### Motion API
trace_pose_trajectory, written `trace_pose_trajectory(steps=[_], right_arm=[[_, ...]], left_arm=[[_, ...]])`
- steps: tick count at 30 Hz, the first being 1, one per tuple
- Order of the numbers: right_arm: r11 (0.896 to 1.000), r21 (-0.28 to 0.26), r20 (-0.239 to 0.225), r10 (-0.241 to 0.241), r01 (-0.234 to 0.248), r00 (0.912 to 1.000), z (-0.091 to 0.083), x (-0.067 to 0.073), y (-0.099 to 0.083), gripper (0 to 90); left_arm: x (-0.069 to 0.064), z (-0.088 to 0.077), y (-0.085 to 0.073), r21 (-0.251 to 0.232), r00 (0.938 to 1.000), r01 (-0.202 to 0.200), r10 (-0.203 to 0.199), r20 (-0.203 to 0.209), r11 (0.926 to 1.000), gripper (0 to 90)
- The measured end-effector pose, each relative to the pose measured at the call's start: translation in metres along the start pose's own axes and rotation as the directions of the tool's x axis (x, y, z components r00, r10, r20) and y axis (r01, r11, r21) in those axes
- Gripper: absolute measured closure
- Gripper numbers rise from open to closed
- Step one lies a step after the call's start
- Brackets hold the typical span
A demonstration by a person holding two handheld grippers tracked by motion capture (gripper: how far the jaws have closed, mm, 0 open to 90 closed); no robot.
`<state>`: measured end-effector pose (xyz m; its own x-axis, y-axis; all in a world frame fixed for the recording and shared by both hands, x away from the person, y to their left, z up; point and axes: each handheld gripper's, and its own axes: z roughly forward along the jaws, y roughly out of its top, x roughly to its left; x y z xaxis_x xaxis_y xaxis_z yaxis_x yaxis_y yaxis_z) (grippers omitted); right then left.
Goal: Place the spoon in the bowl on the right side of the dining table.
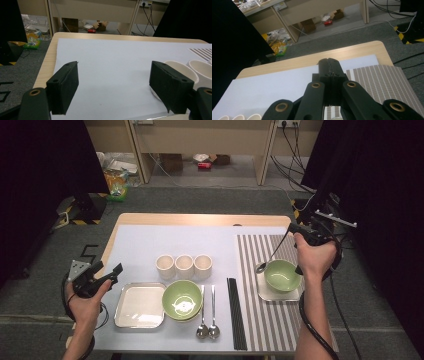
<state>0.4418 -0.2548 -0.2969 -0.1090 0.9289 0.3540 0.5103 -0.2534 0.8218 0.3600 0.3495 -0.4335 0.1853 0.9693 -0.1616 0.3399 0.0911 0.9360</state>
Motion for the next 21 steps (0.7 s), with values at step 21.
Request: trace_pose_trajectory(steps=[21], right_arm=[[0.999,-0.045,0.059,0.032,-0.029,0.9977,-0.022,-0.028,0.000,90.0]], left_arm=[[-0.001,0.001,-0.001,0.002,1.0000,0.001,-0.001,0.001,1.0000,22.7]])
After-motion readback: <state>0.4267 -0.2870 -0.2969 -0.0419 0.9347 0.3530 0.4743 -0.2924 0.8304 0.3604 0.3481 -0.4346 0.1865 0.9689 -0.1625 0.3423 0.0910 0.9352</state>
